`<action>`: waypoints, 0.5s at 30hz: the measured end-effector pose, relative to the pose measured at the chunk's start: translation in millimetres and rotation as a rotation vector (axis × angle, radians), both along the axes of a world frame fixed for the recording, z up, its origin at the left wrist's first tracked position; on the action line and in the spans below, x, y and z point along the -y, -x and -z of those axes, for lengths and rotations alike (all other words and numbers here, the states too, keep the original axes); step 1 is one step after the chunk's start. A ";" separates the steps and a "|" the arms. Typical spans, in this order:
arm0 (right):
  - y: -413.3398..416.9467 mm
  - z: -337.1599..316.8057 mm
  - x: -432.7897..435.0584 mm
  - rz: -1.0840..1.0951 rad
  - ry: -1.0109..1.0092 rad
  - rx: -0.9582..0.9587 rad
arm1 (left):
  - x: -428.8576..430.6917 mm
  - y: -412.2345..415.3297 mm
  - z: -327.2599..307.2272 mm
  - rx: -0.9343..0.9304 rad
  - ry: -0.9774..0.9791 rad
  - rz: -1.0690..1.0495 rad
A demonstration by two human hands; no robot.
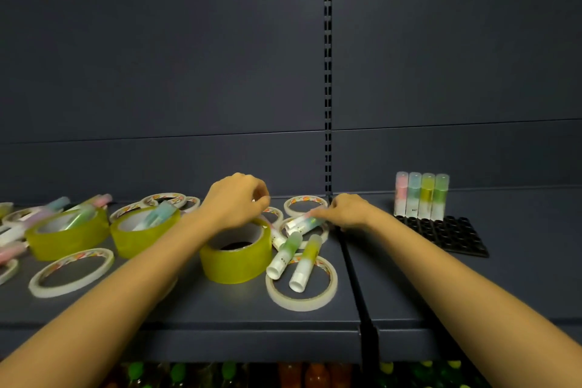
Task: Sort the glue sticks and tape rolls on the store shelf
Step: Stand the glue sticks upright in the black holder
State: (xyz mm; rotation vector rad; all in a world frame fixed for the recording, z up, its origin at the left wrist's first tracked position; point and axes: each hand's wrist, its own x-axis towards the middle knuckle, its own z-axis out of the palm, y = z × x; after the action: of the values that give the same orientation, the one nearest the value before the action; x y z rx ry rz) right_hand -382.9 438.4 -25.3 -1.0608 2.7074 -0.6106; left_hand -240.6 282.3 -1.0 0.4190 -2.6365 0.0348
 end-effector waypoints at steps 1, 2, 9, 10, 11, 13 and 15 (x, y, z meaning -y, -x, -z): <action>0.6 -2.8 -2.4 0.011 0.048 0.017 | -0.2 3.1 0.6 0.009 0.008 0.021; 1.6 -6.2 -5.6 0.017 0.115 0.035 | -0.6 6.8 0.4 0.021 0.012 0.041; 5.1 -23.0 -45.2 0.091 0.549 -0.074 | -19.9 49.1 4.4 0.203 -0.017 0.132; 4.4 -24.0 -51.7 0.113 0.578 -0.108 | -23.0 55.7 6.0 0.225 -0.012 0.142; 3.1 -24.6 -58.8 0.132 0.594 -0.139 | -25.8 61.6 7.3 0.242 -0.006 0.154; 0.6 -24.7 -72.1 0.162 0.623 -0.155 | -30.2 71.9 9.2 0.263 -0.004 0.186; -2.4 -24.7 -84.9 0.188 0.637 -0.138 | -34.2 80.7 11.7 0.280 -0.019 0.210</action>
State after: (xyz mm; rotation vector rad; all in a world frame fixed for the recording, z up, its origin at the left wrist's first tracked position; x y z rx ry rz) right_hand -380.5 523.4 -0.6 -0.9889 2.8125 -1.5595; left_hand -321.2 316.5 -12.7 0.1488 -2.9448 0.0006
